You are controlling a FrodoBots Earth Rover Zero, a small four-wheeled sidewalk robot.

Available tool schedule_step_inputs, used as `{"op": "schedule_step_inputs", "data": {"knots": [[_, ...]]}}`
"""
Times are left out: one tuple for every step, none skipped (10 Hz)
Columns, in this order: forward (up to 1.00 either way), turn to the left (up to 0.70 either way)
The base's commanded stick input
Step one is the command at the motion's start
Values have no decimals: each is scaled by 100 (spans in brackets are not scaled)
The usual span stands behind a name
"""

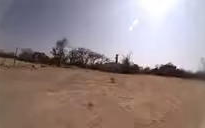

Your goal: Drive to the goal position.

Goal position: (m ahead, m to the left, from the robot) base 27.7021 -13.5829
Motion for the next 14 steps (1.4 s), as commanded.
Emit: {"op": "schedule_step_inputs", "data": {"knots": [[100, -40], [100, -40], [100, -40], [100, -40], [100, -40], [100, -40], [100, -40], [100, -40], [100, -40], [100, -40], [100, -4], [100, 0], [100, 0], [100, 0]]}}
